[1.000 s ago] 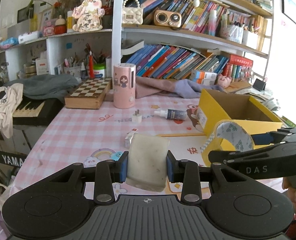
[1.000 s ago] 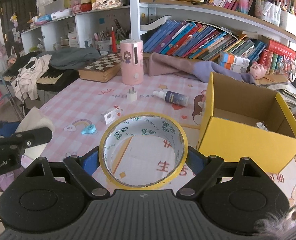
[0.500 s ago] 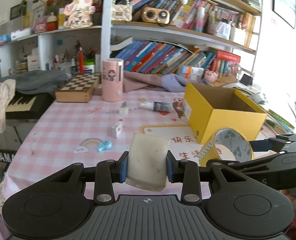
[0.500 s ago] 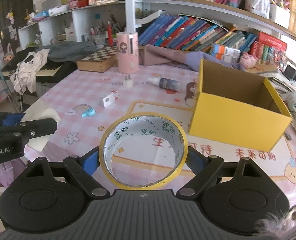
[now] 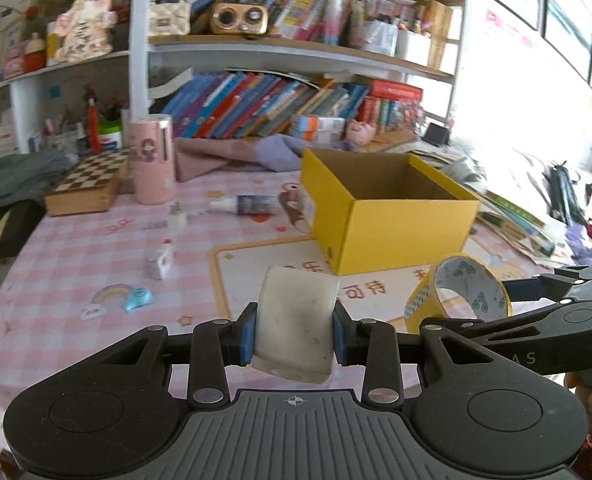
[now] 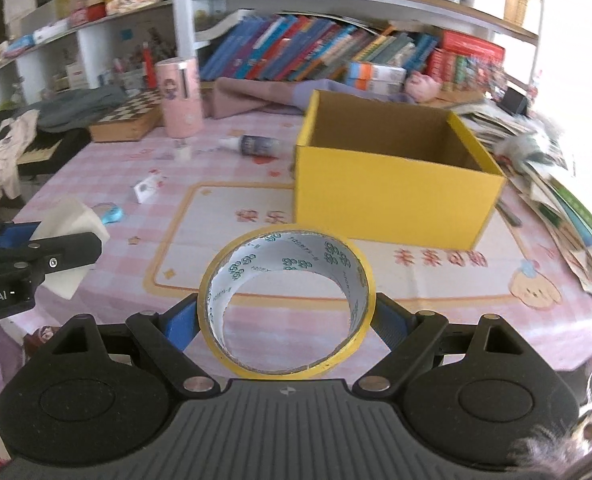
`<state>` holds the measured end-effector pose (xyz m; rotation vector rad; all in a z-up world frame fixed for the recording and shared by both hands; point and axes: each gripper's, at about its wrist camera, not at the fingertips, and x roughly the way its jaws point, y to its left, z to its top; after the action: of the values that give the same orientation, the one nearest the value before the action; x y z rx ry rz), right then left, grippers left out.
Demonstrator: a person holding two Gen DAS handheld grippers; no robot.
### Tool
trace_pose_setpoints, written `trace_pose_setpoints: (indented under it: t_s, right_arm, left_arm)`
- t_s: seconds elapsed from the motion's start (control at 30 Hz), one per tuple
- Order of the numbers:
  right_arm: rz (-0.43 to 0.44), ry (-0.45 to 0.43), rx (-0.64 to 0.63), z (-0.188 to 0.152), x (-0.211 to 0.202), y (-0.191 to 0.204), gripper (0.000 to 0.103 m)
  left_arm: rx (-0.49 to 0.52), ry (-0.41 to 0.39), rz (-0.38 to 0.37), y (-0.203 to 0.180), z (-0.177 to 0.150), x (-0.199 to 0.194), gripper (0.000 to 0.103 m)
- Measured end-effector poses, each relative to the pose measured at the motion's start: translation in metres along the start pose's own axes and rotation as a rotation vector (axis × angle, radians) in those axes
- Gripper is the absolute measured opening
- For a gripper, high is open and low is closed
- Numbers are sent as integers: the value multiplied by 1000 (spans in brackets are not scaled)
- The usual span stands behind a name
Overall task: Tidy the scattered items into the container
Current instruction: 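Lift the soap bar with the left gripper while the right gripper grasps and lifts the yellow tape roll, then carry the soap bar and tape roll with both grippers over the yellow box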
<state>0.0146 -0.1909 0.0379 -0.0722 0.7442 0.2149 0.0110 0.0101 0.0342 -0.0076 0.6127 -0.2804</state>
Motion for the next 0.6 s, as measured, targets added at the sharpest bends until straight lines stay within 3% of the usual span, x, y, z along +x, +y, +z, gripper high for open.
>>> trace_pose_setpoints:
  t_s: [0.6]
  right_arm:
    - [-96,28,94,-13,-10,-54,88]
  left_arm:
    - [85,39,-136,-53,12,36,34]
